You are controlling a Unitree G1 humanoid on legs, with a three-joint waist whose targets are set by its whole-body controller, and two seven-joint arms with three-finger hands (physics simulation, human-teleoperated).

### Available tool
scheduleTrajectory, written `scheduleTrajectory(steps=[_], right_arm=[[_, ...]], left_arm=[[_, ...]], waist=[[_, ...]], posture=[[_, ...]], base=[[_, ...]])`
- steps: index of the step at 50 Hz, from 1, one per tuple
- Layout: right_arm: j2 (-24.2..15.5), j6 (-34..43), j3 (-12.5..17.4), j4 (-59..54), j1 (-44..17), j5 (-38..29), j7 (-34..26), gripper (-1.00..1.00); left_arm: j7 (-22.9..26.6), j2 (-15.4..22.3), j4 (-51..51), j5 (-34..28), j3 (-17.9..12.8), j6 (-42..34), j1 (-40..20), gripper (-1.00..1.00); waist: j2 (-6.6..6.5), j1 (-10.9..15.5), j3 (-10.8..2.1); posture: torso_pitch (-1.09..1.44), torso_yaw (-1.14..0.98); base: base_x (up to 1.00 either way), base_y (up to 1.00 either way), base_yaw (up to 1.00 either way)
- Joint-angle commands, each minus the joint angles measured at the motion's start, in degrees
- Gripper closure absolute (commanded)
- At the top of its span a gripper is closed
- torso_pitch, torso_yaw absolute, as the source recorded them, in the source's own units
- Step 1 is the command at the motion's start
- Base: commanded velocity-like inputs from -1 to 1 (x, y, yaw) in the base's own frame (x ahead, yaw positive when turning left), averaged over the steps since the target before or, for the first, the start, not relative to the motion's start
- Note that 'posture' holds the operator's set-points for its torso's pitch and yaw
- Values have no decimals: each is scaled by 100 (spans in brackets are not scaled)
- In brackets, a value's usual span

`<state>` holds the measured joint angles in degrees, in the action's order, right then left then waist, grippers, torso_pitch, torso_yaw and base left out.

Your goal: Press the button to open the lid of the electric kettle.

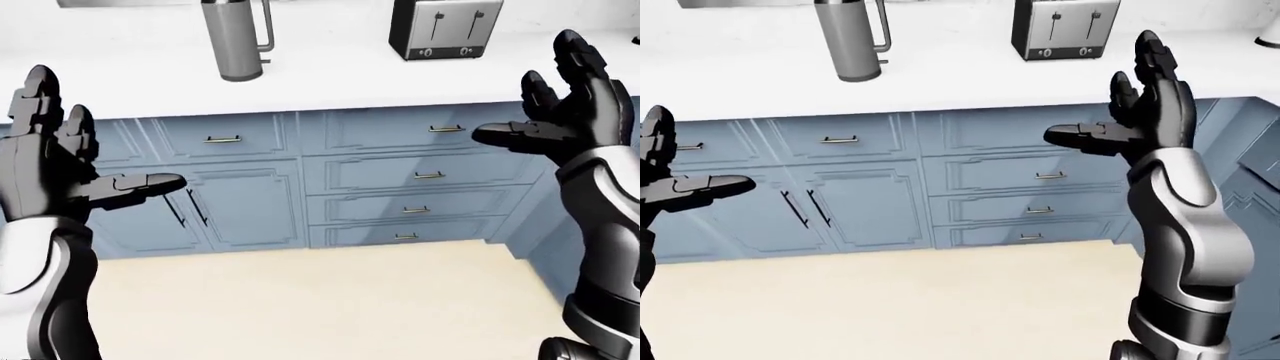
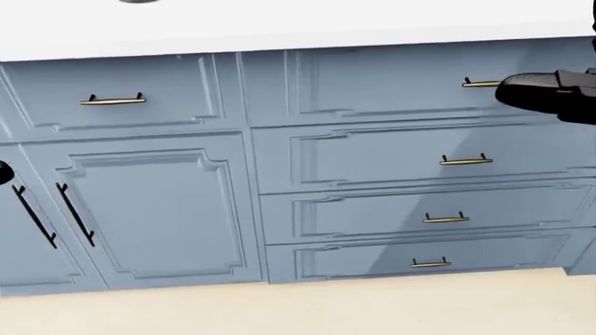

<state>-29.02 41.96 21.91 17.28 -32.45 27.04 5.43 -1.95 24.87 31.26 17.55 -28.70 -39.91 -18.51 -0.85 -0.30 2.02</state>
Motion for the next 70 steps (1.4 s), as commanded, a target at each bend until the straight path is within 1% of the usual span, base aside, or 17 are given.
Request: scheduleTrajectory(steps=[1,6,11,16,17,19,25,30,32,39,44,45,47,53,57,65,70], right_arm=[[-69,-134,30,157,-148,4,-16,-100],[-70,-111,20,172,-164,-3,-23,-100],[-85,-92,31,161,-190,5,-33,-100],[-102,-54,46,167,-221,42,-20,-100],[-108,-55,45,170,-221,43,-21,-100],[-108,-71,40,158,-216,37,-23,-100],[-93,-67,37,150,-200,43,-13,-100],[-98,-65,39,141,-200,50,-16,-100],[-93,-75,37,122,-203,46,-13,-100],[-87,-89,31,123,-183,36,-23,-100],[-76,-83,30,140,-165,30,-26,-100],[-76,-85,28,139,-165,26,-29,-100],[-74,-81,28,148,-158,24,-34,-100],[-74,-67,30,158,-166,17,-46,-100],[-74,-54,21,170,-174,15,-49,-100],[-76,-32,23,194,-181,19,-48,-100],[-72,-28,21,207,-173,10,-55,-100]], left_arm=[[-13,90,129,-2,-58,128,-116,-100],[-12,114,146,20,-82,99,-127,-100],[-30,128,173,46,-88,65,-148,-100],[-37,135,172,60,-88,64,-150,-100],[-36,137,177,61,-89,64,-145,-100],[-46,147,181,66,-89,46,-161,-100],[-39,146,165,57,-89,73,-143,-100],[-37,149,164,54,-89,72,-145,-100],[-34,153,161,51,-85,70,-148,-100],[-31,155,202,74,-102,66,-148,-100],[-44,165,232,98,-111,28,-161,-100],[-49,173,239,105,-116,14,-172,-100],[-50,172,239,111,-116,17,-167,-100],[-62,188,241,140,-139,11,-176,-100],[-77,210,256,169,-148,-25,-197,-100],[-100,221,261,196,-141,-29,-203,-100],[-110,237,267,206,-154,-41,-208,-100]], waist=[[35,15,-81],[-98,5,-39],[-48,47,-46],[397,97,-25],[229,66,-35],[342,56,-29],[110,19,29],[-376,-78,-131],[-329,-9,-23],[-26,53,-21],[504,96,-86],[282,33,-70],[372,45,-84],[58,11,-1],[-381,-73,-147],[-40,59,-33],[429,130,-146]], posture=[[0,0],[0,0],[0,0],[0,0],[0,0],[0,0],[0,0],[0,0],[0,0],[0,0],[0,0],[0,0],[0,0],[0,0],[0,0],[0,0],[0,0]], base=[[9,0,0],[10,0,0],[14,0,0],[14,0,0],[13,0,0],[15,0,0],[14,0,0],[15,1,0],[15,1,0],[15,1,0],[14,1,0],[13,1,0],[14,1,0],[15,1,0],[14,1,0],[15,1,0],[15,1,0]])
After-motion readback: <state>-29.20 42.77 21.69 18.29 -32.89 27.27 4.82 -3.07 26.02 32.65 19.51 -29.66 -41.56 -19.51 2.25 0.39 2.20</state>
